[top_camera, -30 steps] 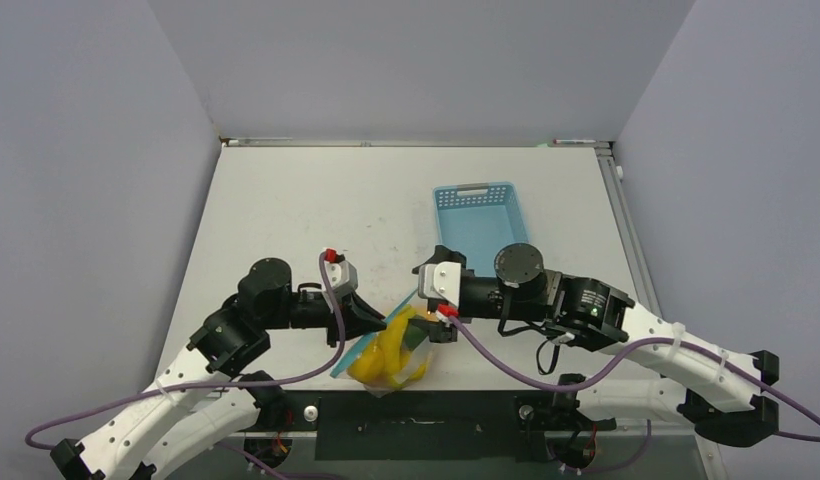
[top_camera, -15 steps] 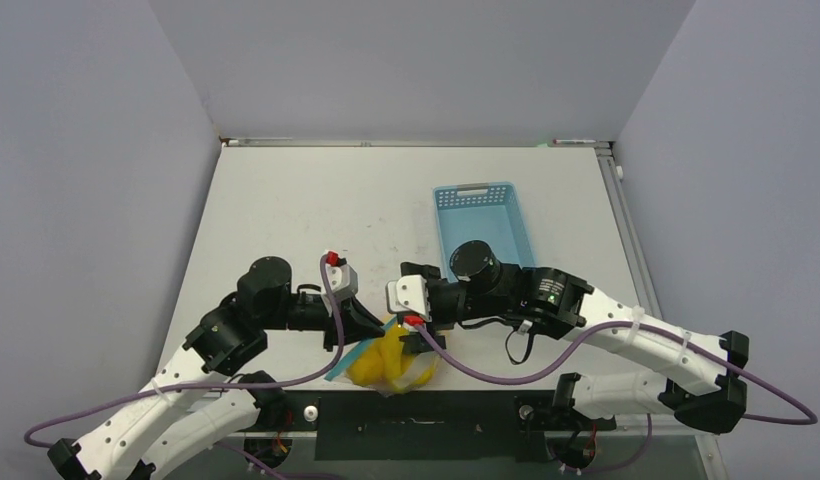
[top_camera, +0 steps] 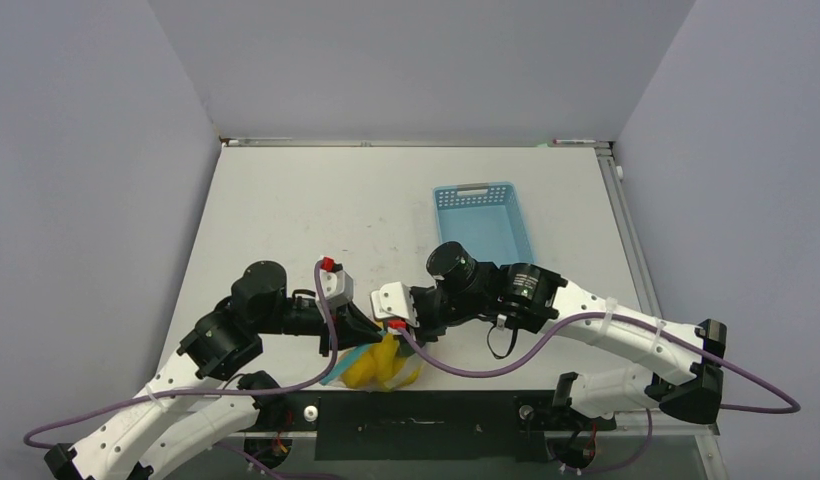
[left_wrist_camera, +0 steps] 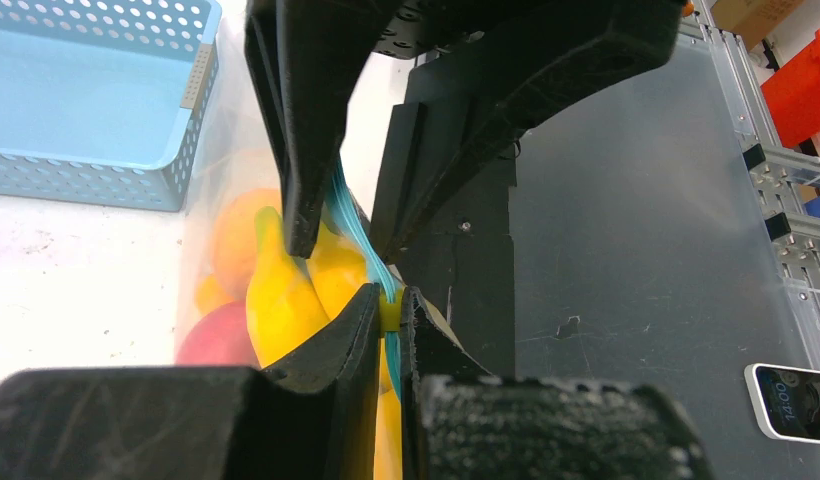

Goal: Place the food in the zip-top bag and seal the zipper
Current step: Zip the zipper food storage bag at the center of the board.

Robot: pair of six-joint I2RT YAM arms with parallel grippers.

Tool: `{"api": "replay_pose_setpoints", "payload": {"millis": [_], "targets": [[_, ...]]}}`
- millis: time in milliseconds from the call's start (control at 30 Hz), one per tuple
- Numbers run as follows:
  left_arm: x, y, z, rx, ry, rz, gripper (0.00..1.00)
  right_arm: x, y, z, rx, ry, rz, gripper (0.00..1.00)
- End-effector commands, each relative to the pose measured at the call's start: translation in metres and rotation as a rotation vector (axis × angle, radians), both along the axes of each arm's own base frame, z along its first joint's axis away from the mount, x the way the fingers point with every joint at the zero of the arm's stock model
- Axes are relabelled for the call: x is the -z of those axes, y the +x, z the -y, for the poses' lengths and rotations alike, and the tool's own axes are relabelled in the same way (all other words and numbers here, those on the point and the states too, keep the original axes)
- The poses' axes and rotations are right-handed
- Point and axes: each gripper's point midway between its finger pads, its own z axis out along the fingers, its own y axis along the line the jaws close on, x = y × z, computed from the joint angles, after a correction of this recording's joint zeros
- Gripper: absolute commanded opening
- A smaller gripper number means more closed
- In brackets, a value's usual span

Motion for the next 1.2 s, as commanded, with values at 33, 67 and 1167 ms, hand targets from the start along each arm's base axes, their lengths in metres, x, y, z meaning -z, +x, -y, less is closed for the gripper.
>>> {"api": "replay_pose_setpoints", "payload": {"millis": [33,67,1167], "targets": [[-0.036,-0.005,0.002,0.040,-0.094,0.107,0.00,-0.010,-0.007,-0.004,-0.039,0.041,-0.022,0.24],[-0.036,-0.005,0.002,0.041,-0.094,0.107,0.00,-0.010,-0.008,-0.004,-0.041,0.043,-0.024,0.21],[-0.040,0.025,-0.001,-0.128,-0.108,0.156,0.61,-0.040,0.026,0.024,0.257,0.140,0.056,0.05]]}}
